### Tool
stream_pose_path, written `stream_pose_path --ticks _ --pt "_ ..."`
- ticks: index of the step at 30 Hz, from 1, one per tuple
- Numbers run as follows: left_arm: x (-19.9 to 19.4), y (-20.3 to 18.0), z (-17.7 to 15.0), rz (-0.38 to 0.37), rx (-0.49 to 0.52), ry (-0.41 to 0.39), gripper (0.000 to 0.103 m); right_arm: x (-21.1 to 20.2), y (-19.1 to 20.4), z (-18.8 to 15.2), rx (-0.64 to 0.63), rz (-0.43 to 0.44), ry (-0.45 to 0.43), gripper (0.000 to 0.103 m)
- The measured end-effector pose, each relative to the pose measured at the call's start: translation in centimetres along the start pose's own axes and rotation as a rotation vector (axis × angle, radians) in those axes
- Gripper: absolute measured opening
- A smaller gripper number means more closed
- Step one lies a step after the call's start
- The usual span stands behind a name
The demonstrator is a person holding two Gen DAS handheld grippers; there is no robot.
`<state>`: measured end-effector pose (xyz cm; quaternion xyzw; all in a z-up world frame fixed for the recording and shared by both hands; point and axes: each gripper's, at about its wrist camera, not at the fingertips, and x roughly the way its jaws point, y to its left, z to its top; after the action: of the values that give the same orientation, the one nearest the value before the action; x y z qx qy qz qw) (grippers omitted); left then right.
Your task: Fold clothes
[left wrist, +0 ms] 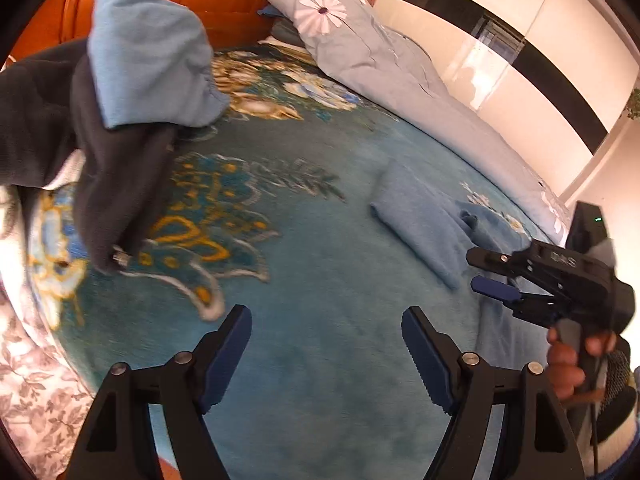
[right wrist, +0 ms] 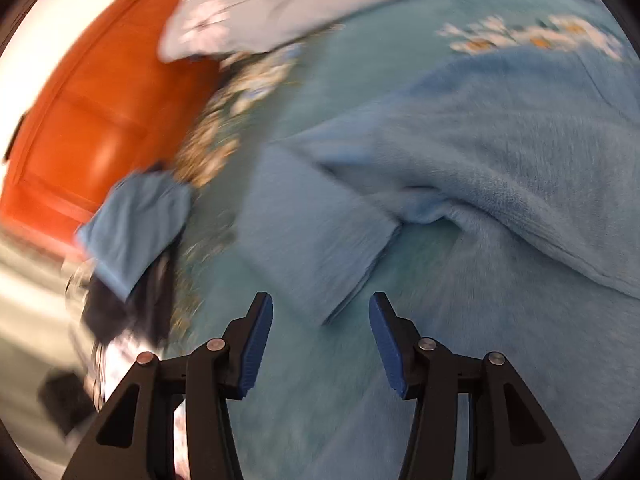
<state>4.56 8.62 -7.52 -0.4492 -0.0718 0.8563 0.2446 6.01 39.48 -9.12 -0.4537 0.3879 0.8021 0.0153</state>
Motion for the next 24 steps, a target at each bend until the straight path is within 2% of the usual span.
stream_pose_path --ticks 3,4,5,6,7,11,16,20,24 --pt "-0.1 1.5 0.3 -0.014 -0.039 -0.013 0.081 1.3 -0.6 0.3 0.094 -0.003 -0.043 0.052" --pt "-0.1 2.0 0.5 -0.026 -0.057 -0.014 0.081 1.4 -0.5 0.3 0.097 -0.009 -0.064 0.046" --pt "0.0 2.4 0.5 -0.036 -0.072 -0.013 0.081 1.3 -0.3 0.4 0.091 -0.015 -0.075 0.036" --pt "0.1 2.8 0.5 -0.048 -0.087 -0.008 0.081 1.3 0.0 0.5 0.085 -0.021 -0.086 0.006" --pt "0.1 3.2 0.5 -0.06 -0.101 -0.003 0.081 1.3 0.2 0.6 0.08 -0.027 -0.097 0.003" --pt "0.4 4.0 0.6 -0.072 -0.128 0.001 0.081 -0.5 1.7 1.2 0.009 -0.038 -0.125 0.003" --pt "1.3 3.9 0.5 -0.077 -0.145 0.041 0.081 -5.6 5.2 3.7 -0.173 -0.089 -0.227 0.003" --pt "1.5 2.3 1.0 -0.09 -0.102 0.053 0.081 -11.0 4.2 5.8 -0.211 -0.164 -0.32 0.003" --pt "2.2 0.5 0.8 -0.106 -0.063 0.081 0.081 -16.5 1.1 5.9 -0.201 -0.244 -0.386 0.003"
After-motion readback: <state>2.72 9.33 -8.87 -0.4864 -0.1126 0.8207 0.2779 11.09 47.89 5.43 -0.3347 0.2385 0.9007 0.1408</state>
